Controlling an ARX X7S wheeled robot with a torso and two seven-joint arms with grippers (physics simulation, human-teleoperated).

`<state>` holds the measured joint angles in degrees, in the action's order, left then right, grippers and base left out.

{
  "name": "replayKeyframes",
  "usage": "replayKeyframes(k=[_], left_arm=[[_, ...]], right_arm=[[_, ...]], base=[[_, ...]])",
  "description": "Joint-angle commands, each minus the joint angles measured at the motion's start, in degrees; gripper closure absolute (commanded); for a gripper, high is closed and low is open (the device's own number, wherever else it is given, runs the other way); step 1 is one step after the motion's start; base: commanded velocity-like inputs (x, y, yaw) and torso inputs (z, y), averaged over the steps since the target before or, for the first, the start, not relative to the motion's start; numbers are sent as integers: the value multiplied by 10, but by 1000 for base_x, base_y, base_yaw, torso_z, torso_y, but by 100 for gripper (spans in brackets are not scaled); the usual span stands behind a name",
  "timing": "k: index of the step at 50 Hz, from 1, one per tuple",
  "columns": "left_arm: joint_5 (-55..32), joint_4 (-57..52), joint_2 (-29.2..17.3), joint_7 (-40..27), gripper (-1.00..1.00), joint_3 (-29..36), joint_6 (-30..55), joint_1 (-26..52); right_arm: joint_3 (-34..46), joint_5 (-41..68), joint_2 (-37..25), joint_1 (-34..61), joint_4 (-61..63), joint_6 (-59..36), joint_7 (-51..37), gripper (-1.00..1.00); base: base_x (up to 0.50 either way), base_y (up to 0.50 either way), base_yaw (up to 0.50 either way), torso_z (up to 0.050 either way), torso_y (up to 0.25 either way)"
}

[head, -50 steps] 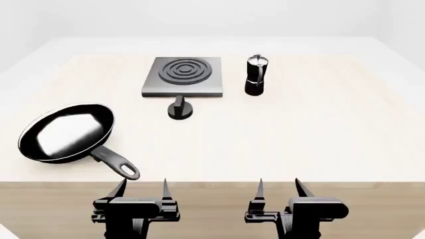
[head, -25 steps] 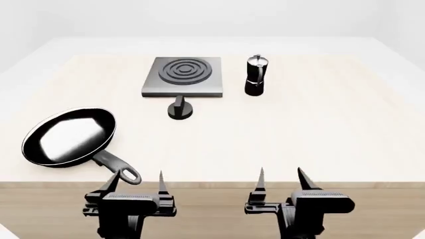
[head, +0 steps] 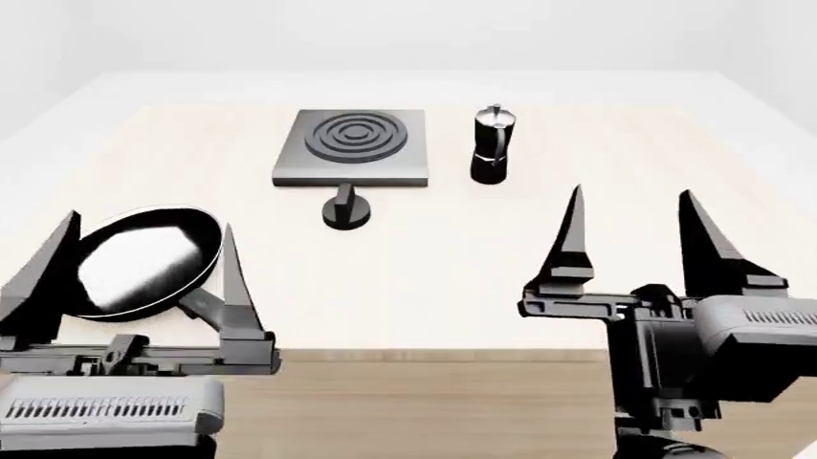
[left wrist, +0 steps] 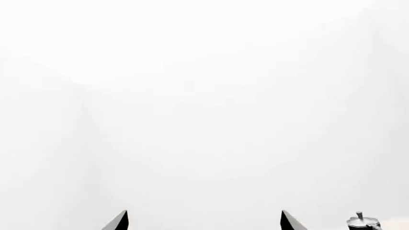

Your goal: Turn on the stove and put the moka pot on it.

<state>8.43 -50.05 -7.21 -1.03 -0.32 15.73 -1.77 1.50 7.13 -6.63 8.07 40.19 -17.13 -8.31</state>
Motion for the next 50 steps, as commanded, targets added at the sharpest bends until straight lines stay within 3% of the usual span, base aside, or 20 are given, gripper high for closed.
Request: replayKeyframes(k=[1, 5, 50], left_arm=[[54, -99, 72, 96, -100, -53, -37, -20], [39, -99, 72, 96, -100, -62, -71, -35], [26, -99, 72, 100, -100, -65, -76, -40]], right_arm=[[-28, 35, -13, 26, 111, -52, -19, -100], [-35, 43, -15, 24, 124, -48, -23, -100], [-22, 56, -36, 26, 136, -34, -57, -100]], base=[[0, 0, 0, 0, 0], [0, 0, 0, 8, 4], [0, 0, 0, 49, 69]])
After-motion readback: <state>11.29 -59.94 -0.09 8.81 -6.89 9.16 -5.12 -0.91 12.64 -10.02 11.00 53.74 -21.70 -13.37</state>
